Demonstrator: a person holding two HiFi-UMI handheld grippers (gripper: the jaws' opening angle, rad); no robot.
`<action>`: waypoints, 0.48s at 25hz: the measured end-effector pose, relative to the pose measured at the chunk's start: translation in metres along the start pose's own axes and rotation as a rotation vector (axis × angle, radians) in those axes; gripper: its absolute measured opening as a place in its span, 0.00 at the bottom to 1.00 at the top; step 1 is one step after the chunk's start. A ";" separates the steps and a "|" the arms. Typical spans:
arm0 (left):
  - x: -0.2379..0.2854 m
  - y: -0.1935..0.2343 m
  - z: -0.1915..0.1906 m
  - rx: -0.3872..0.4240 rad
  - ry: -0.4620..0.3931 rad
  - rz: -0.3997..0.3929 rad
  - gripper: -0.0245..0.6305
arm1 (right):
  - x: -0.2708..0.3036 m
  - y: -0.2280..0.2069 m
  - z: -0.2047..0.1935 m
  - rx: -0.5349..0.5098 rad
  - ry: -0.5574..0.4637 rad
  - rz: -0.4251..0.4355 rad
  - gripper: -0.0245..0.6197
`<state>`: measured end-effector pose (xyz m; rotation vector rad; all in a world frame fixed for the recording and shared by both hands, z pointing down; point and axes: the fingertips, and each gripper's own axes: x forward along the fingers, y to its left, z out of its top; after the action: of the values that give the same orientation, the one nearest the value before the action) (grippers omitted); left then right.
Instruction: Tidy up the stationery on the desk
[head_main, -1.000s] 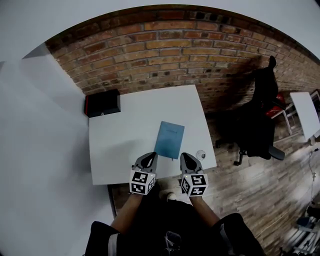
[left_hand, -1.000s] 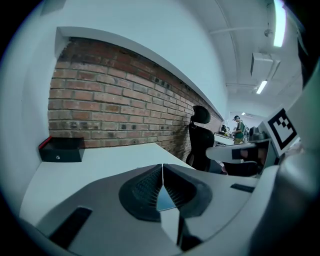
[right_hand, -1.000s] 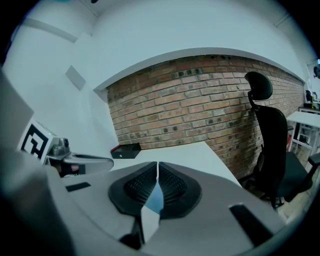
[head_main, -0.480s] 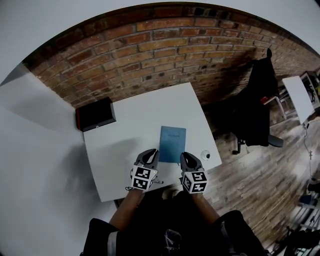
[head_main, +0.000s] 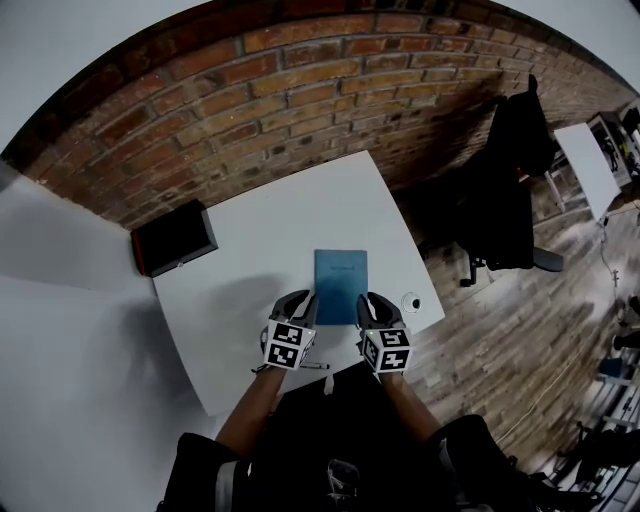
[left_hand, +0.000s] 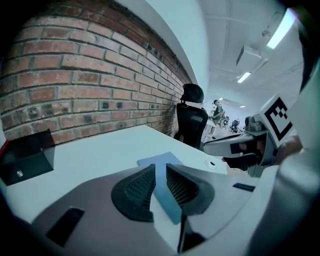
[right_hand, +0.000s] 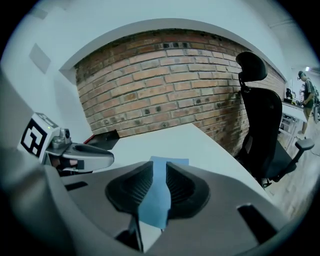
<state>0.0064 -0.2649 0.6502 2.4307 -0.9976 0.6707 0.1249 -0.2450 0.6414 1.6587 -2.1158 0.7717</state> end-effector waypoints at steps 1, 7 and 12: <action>0.006 0.002 -0.003 -0.008 0.014 -0.001 0.14 | 0.004 -0.003 -0.002 0.001 0.006 -0.004 0.15; 0.033 0.011 -0.020 -0.092 0.091 0.002 0.26 | 0.028 -0.020 -0.019 0.011 0.070 -0.025 0.20; 0.059 0.008 -0.036 -0.137 0.167 -0.007 0.29 | 0.048 -0.037 -0.042 0.046 0.177 -0.025 0.22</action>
<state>0.0275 -0.2815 0.7139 2.2192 -0.9353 0.7638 0.1458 -0.2632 0.7104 1.5739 -1.9665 0.9290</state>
